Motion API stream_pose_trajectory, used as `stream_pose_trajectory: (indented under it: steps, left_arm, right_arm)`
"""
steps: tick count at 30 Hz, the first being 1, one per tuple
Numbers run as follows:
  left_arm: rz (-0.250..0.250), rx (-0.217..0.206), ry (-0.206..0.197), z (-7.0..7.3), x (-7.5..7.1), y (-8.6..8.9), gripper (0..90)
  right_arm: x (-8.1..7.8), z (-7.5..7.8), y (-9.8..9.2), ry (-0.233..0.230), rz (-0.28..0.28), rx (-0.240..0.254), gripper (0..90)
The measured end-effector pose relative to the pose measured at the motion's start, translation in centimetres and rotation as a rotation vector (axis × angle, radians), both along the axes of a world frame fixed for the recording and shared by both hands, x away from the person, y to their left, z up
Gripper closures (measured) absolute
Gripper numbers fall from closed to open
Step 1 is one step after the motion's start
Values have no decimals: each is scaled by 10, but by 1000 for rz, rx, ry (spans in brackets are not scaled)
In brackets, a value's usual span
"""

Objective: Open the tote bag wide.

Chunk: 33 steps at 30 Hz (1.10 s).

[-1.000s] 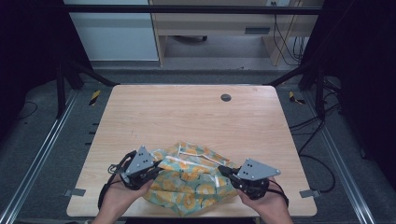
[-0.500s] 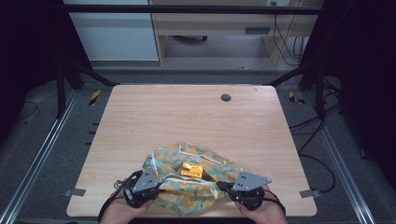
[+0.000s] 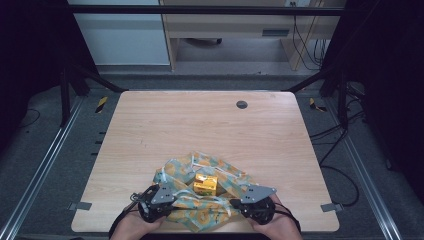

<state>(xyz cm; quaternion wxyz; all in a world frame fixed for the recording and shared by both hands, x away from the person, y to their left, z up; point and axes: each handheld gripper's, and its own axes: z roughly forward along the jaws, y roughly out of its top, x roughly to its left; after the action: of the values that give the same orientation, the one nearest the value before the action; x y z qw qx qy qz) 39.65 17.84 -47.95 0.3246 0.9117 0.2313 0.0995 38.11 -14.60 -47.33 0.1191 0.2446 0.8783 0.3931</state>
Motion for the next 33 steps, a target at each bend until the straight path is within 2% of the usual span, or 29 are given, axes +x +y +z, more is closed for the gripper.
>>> stream_pose_trajectory:
  steps: [3, 10, 18, 24, 26, 28, 30, 33]
  left_arm:
    - [8, -4, 4, -3, 4, -1, 896]
    - [27, 3, -15, -6, 8, -2, 897]
    - [76, 13, -56, -8, 13, -1, 898]
    - [68, 23, -54, -8, 11, -1, 891]
    - [76, 10, -69, -5, 8, -2, 857]
    - [78, -6, -85, -2, 4, -1, 794]
    - [89, -15, -96, 0, 0, -1, 658]
    - [101, -45, -115, 5, -7, -1, 505]
  right_arm:
    - [2, -3, 1, 12, 2, -19, 900]
    - [4, -6, 3, 28, -1, -39, 900]
    - [5, -10, 9, 35, 6, -54, 900]
    - [4, -11, 9, 44, 4, -70, 900]
    - [4, -11, 9, 41, 6, -66, 898]
    - [2, -9, 7, 34, -4, -56, 860]
    - [1, -7, 5, 24, -11, -41, 795]
    - [-4, -2, 3, 6, -18, -25, 711]
